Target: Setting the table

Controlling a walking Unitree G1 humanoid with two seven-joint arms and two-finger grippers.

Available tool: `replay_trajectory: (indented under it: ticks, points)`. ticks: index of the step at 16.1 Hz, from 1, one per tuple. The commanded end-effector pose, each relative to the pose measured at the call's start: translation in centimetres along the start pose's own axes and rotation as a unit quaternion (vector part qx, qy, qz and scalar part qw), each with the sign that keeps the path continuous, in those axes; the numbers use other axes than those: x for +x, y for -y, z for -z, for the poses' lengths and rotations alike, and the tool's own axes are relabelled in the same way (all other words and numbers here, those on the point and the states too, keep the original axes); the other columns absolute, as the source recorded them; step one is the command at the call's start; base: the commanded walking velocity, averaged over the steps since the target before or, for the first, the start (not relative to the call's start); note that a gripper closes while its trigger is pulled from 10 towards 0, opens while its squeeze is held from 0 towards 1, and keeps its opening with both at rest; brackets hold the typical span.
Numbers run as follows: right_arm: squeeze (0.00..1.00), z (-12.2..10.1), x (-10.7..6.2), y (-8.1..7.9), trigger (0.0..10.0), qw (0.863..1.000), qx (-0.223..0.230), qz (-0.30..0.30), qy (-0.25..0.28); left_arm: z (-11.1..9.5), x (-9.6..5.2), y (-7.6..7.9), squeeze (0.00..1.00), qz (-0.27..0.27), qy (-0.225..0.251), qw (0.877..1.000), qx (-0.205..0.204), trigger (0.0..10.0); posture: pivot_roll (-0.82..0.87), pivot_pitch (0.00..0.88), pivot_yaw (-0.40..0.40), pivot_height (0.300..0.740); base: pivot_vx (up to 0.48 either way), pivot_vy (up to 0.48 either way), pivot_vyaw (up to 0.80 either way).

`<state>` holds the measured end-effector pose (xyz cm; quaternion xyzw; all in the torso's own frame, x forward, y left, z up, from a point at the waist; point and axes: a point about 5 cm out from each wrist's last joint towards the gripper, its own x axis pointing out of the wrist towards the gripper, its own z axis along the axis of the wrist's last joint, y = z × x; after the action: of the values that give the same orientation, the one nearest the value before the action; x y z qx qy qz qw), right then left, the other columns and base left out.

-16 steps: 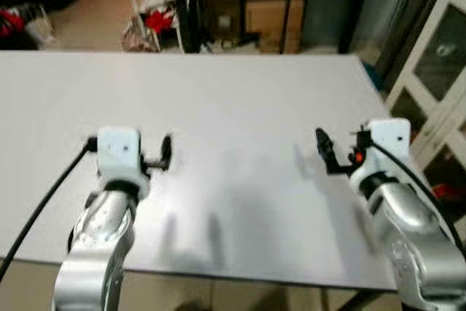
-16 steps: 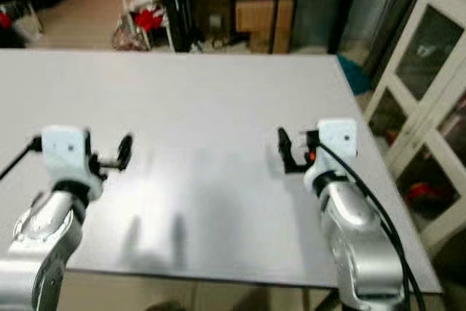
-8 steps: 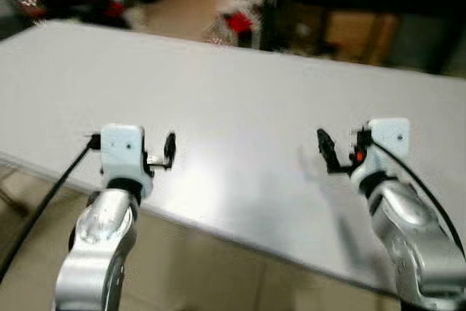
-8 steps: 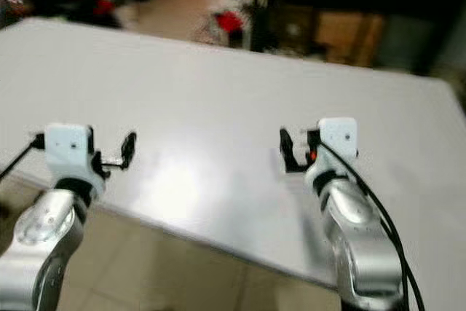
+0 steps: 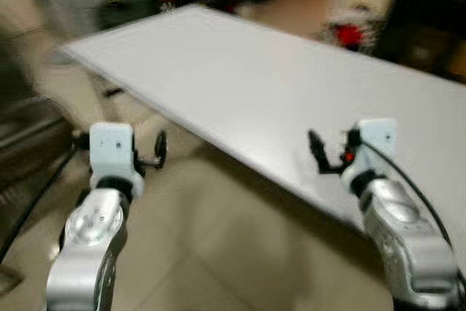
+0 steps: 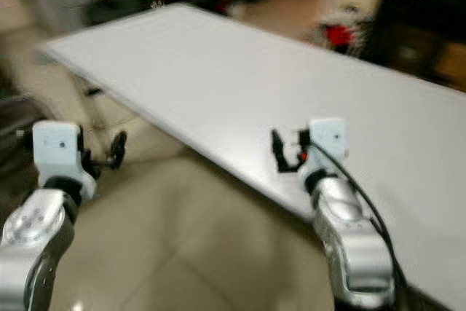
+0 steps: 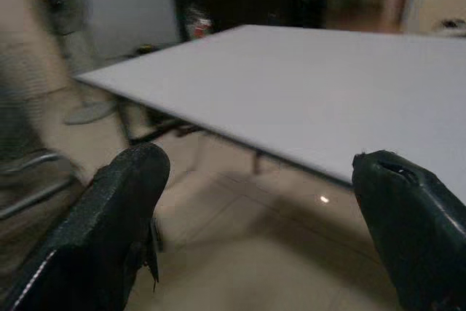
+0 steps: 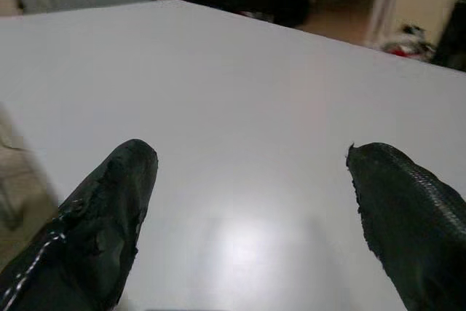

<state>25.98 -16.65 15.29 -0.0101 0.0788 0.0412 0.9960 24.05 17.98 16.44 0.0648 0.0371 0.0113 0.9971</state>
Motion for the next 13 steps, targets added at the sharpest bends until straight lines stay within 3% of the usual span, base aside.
replay_trajectory:
  ticks: [1,13]
  points:
    - [1.0,-0.64,0.24,-0.71,10.0,1.0,0.002,-0.016,0.013,0.12,-0.13,-0.56,0.0,-0.009,-0.005,1.0,0.005,10.0,0.03,0.0,0.006,0.74,0.0,0.401,0.8]
    - [1.0,-0.11,0.75,-1.19,10.0,0.999,0.016,-0.024,0.014,0.08,-0.1,-0.93,0.0,-0.009,-0.006,1.0,0.011,10.0,0.05,0.0,0.023,0.74,0.0,0.403,0.8]
